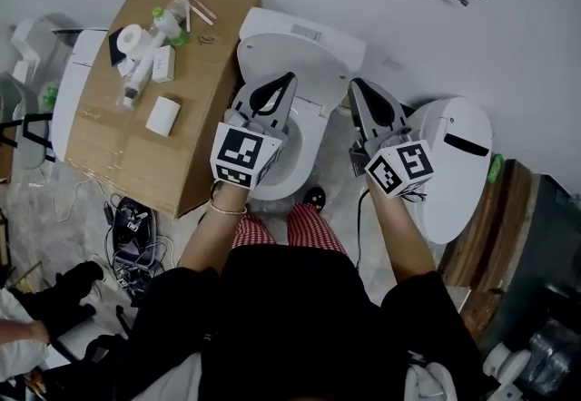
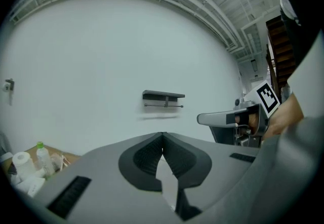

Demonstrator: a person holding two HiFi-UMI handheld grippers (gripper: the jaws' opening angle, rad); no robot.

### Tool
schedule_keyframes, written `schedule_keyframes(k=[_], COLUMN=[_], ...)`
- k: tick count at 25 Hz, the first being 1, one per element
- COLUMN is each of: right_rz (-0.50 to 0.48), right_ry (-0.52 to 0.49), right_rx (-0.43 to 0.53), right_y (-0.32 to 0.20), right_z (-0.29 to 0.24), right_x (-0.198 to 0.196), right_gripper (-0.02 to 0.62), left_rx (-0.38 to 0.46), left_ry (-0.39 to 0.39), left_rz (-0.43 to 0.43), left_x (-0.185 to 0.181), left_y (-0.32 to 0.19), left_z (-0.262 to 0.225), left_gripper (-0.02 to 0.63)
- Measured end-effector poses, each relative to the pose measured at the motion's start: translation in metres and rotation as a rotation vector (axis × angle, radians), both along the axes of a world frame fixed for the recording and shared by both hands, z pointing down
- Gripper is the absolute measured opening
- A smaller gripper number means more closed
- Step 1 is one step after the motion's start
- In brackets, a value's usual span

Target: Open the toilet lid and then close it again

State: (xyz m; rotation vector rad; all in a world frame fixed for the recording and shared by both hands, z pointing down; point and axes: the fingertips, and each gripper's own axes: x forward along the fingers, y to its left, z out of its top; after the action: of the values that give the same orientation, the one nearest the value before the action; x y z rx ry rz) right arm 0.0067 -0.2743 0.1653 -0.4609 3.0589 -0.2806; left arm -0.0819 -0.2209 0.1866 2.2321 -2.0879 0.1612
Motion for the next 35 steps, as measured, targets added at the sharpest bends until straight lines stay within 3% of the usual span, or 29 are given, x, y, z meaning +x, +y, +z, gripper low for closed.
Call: schedule_keyframes(k=[25, 35], right_rz=[-0.157, -0.165], right_ry=[-0.007, -0.005], right_rx=[-0.021, -0.056], right_y=[-0.041, -0.043], right_z=[0.014, 0.03], right_x=[0.023, 0.005], right_gripper=[0.02, 0.02], left_rx=[-0.016, -0.04], left_ry=[0.002, 0.004], left_rz=[-0.149, -0.168], left_x=[0.036, 0.02], left_y=[-0.027, -0.026], left_z=[0.018, 0.032], left_gripper=[0.003, 0.003])
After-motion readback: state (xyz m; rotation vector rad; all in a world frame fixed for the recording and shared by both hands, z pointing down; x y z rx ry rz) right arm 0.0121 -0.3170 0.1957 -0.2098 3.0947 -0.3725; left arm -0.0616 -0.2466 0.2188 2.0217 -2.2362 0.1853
